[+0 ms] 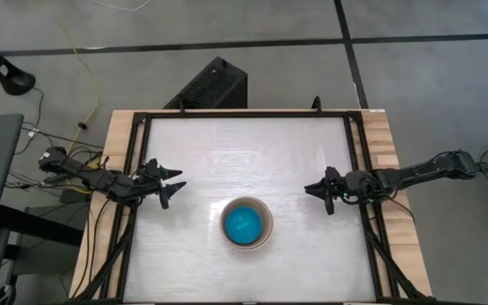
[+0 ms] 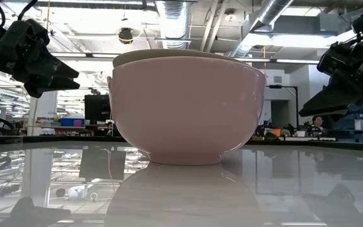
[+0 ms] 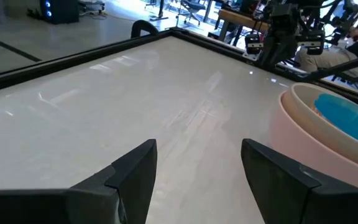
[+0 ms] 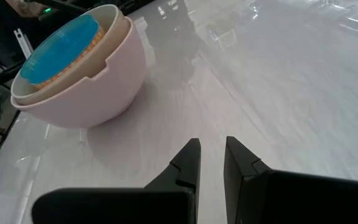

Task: Nest bowls inside each other
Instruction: Return to Home Position

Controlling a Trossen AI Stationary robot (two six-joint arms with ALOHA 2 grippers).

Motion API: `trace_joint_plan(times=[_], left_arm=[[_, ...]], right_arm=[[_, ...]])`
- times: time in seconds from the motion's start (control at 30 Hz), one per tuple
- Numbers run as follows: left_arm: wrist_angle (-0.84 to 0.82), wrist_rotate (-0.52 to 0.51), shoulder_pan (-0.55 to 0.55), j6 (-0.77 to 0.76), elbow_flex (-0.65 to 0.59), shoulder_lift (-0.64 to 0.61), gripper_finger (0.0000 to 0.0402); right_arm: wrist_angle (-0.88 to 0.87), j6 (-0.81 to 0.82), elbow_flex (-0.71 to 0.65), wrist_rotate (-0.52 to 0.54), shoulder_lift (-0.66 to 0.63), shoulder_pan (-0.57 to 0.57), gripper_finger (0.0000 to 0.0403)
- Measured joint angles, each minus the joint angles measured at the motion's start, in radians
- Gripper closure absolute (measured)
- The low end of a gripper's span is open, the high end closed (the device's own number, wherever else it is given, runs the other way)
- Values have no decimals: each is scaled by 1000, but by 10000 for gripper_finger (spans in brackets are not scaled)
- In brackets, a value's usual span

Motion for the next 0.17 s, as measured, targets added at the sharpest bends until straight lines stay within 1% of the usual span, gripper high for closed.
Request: trace_joint_plan(times=[0.17], left_arm=[[0, 0, 0, 0, 0, 0, 178]], right_arm=[[0, 0, 0, 0, 0, 0, 360]])
